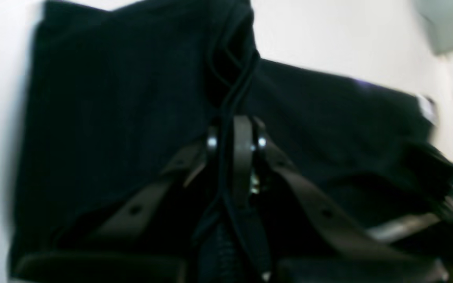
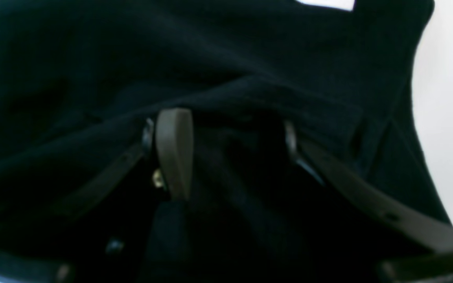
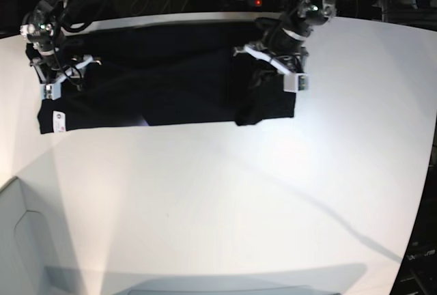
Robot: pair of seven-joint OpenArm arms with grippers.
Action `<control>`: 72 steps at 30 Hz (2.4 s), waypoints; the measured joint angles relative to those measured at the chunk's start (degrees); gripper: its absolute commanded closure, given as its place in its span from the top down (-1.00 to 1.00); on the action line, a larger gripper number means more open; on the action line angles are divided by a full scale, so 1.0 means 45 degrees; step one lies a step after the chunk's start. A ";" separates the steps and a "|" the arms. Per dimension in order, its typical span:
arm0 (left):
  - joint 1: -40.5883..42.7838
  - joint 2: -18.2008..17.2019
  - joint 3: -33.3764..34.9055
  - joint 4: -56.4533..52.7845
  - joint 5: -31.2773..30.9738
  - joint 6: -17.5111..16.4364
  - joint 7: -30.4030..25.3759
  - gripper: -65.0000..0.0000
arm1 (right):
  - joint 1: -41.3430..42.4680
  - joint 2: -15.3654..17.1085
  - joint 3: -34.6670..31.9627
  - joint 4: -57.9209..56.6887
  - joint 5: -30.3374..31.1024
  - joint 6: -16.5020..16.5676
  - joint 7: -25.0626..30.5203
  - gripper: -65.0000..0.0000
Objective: Fold the T-shirt properly
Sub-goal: 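Fold the strip end with the left gripper toward the right gripper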
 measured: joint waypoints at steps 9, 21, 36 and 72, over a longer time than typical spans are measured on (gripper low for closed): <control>-0.1885 -0.0219 0.2667 -0.0680 0.1044 0.0092 -0.0058 -1.00 | 0.0034 0.0000 -0.0024 -0.0024 0.0005 -0.0005 -0.0024 -0.08; -0.3920 -0.0379 0.6382 -0.1302 0.3740 0.0141 0.0039 -1.00 | 0.0039 0.0005 -0.0029 -0.0083 0.0005 0.0000 0.0015 -0.08; -0.5731 0.0044 0.8626 -0.3745 0.4206 0.0131 0.0034 -1.00 | 0.0034 0.0005 -0.0029 -0.0083 0.0005 -0.0005 0.0010 -0.08; -0.4877 -0.1141 0.6887 -0.1831 0.4056 0.1802 0.0155 0.03 | 0.0214 0.0073 -0.0029 -0.0087 -0.0049 0.0005 -0.0044 -0.08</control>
